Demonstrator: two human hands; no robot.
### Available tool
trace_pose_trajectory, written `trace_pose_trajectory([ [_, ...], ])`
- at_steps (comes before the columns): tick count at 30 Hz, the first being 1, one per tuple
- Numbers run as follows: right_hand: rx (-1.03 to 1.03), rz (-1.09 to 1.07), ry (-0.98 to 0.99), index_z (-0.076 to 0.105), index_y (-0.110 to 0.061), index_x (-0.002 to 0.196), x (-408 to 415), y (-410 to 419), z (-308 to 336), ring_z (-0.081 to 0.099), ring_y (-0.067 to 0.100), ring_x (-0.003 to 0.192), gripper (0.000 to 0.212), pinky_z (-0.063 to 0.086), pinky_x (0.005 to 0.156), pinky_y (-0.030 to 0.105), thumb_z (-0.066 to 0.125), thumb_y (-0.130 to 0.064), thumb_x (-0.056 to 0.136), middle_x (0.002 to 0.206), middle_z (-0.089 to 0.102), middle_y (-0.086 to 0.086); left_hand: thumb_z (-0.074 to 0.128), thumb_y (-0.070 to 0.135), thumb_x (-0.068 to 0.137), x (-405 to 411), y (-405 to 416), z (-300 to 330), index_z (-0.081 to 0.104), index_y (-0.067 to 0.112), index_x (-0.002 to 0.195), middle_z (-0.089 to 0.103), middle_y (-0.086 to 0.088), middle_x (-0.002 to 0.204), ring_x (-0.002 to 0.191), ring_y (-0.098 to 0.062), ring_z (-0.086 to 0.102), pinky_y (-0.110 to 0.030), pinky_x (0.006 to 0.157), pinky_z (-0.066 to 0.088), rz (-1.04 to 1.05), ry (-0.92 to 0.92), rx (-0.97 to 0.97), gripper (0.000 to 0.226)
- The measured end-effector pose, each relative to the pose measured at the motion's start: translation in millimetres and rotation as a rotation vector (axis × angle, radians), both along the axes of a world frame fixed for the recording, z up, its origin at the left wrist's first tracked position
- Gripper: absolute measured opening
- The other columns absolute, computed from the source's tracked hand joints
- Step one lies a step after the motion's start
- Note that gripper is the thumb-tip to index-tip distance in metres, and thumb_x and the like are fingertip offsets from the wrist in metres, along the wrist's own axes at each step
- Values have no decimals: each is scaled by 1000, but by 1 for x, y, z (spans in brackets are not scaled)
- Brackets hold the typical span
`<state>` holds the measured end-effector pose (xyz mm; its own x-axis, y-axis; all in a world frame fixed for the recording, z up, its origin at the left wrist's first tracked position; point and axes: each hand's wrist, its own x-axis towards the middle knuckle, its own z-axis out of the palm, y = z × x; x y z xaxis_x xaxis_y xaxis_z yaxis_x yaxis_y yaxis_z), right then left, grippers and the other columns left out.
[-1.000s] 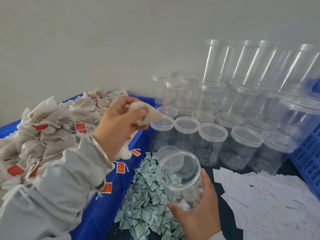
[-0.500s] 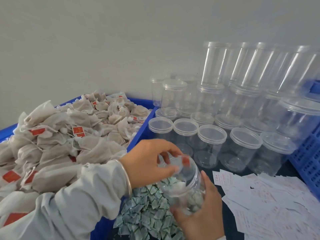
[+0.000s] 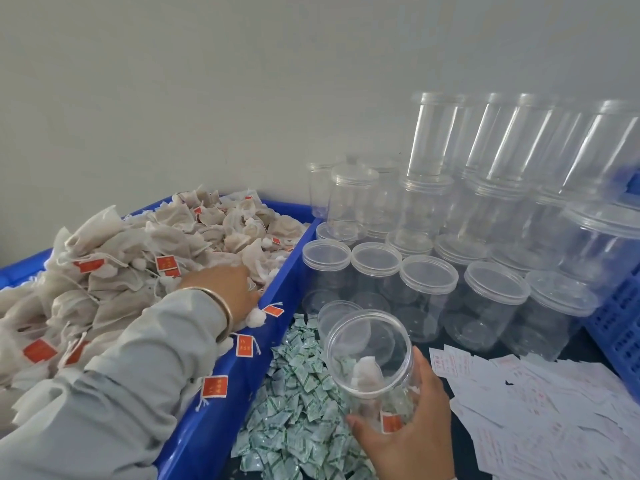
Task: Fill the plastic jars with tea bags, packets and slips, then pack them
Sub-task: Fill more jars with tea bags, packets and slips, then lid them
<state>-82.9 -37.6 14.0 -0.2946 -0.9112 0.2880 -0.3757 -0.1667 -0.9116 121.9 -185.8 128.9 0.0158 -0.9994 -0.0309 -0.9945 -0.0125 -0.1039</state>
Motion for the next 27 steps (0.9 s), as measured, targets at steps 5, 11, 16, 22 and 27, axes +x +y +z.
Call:
trace_pose_trajectory([
  [5,-12,-20,23,37,-17,142,1,1,1,41,20,130,118,33,110,48,96,-20,41,136,49,-2,41,38,93,1,1,6,56,24,122,59,3,119,101,-18,56,-32,88,45,-113,-175,88,35],
  [11,-17,-93,50,40,-16,140,3,1,-3,44,21,125,120,37,106,51,98,-19,35,130,49,-3,38,20,96,2,3,15,49,18,133,54,-3,132,115,-19,55,-27,95,44,-15,-137,105,38],
  [16,-1,-80,22,38,-16,141,1,0,-3,44,22,126,121,38,105,51,97,-18,35,133,50,-1,45,26,92,6,-3,14,53,20,129,59,-1,121,104,-16,59,-25,87,48,71,-52,50,38],
  [22,19,-49,33,41,-13,140,1,-2,-2,46,25,126,119,37,105,52,97,-22,34,133,53,1,50,25,90,12,-2,14,61,24,116,59,2,112,97,-16,59,-31,88,52,43,-61,-11,28],
  [27,43,-39,71,43,-8,138,0,-3,8,48,30,126,118,34,106,52,96,-26,33,135,52,8,53,20,88,12,3,20,61,22,104,58,0,110,97,-20,58,-33,84,50,36,130,-168,18],
])
